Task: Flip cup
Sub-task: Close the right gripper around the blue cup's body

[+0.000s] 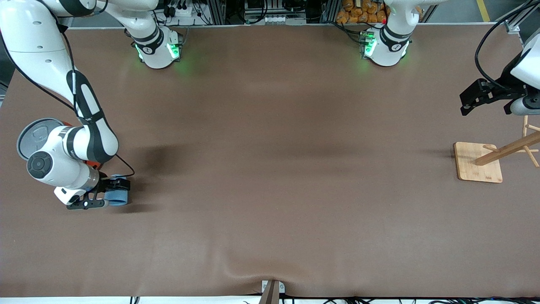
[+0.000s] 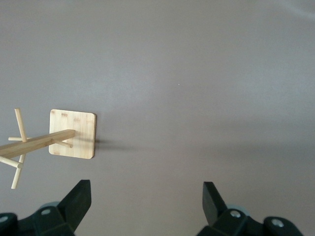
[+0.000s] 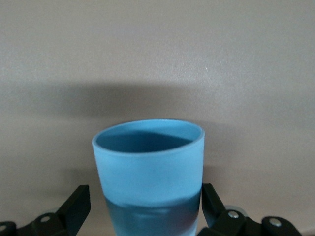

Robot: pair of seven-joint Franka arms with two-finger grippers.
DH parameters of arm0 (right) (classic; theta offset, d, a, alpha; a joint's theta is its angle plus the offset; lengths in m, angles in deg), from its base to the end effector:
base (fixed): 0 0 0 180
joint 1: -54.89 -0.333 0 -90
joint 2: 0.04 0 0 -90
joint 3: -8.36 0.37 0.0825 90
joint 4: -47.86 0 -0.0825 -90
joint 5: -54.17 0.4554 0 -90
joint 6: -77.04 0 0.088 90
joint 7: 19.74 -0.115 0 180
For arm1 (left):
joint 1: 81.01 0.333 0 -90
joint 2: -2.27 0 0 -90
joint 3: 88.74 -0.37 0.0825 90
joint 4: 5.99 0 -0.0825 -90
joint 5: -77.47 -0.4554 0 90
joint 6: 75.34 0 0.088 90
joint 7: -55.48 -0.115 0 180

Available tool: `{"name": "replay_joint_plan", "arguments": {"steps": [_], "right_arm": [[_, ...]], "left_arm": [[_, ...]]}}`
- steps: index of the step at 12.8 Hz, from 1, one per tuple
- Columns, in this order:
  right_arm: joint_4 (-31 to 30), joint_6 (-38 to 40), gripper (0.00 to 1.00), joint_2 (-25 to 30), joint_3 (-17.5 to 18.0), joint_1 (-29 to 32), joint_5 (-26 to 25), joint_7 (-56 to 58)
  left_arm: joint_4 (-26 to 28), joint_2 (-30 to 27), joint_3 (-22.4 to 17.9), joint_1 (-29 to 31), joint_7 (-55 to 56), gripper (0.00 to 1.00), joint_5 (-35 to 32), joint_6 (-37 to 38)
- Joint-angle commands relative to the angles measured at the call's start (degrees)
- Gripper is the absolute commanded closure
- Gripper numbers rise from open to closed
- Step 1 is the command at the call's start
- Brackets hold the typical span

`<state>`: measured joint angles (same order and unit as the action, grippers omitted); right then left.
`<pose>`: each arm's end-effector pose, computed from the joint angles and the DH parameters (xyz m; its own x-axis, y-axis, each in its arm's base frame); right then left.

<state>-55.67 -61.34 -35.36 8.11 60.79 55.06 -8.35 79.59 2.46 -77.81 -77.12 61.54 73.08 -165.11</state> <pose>0.7259 -0.0778 0.1829 0.9967 0.0805 -0.0065 0.0805 -0.9967 -0.0092 0.6239 -0.0679 0.7104 0.9969 -0.0167 0.0774 -0.0114 -0.9976 -0.0679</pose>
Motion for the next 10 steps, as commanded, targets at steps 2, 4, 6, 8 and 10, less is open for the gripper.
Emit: {"name": "replay_joint_plan", "arguments": {"steps": [2, 4, 6, 8, 10], "right_arm": [[-0.7, -1.81, 0.34, -0.46, 0.86, 0.95, -0.8, 0.74], [-0.53, -1.19, 0.61, 0.24, 0.95, 0.43, -0.89, 3.44], [-0.53, -1.02, 0.62, 2.17, 1.21, -0.01, -0.89, 10.8], [-0.35, -0.05, 0.61, 3.76, 2.6, -0.1, -0.71, 22.74], [-0.35, 0.22, 0.61, 5.34, 5.94, -0.1, -0.71, 31.98]], "left_arm": [[0.55, 0.08, 0.41, 0.51, -1.23, 0.0, -0.53, 0.39], [0.2, 0.25, 0.59, 0.25, -1.23, 0.0, -0.53, 0.22], [0.2, 0.43, 0.85, 0.07, -1.14, 0.0, -0.53, -0.05], [0.2, 0.34, 0.94, 0.25, -1.05, 0.0, -0.45, -0.66], [0.55, -0.27, 0.85, 0.33, -0.88, 0.0, -0.01, -0.14]]}}
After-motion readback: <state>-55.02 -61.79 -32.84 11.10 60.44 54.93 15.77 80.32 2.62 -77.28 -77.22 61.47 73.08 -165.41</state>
